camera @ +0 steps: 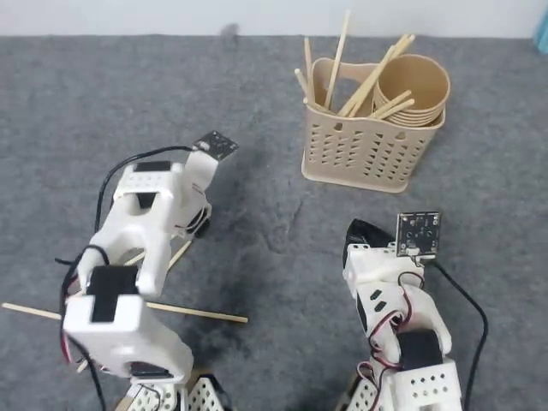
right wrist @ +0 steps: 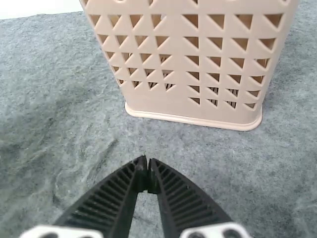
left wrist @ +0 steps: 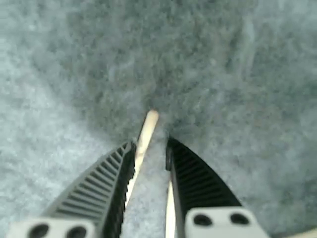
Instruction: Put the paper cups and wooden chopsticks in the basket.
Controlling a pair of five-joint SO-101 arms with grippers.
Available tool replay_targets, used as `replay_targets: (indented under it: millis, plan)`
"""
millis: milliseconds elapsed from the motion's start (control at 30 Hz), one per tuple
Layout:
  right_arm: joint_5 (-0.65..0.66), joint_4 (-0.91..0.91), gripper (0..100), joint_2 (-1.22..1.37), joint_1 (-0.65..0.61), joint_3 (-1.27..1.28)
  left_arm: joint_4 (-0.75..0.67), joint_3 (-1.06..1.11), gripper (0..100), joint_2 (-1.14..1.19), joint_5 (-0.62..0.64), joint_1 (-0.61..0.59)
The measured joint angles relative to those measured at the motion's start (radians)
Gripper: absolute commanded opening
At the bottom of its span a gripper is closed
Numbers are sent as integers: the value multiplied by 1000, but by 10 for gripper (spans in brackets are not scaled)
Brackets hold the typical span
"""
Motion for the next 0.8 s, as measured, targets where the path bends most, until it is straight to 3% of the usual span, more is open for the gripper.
replay_targets:
  millis: [233,333,433,800]
  plan:
    - [0,0,11,0,0,0,152,-201,91,153,0,-5]
    - [0,0,11,0,0,0,160,-215,6,163,0,-2]
    - [0,0,11,0,0,0,160,-215,14,163,0,8]
    - [0,0,11,0,0,0,163,-213,14,-26,6,-43]
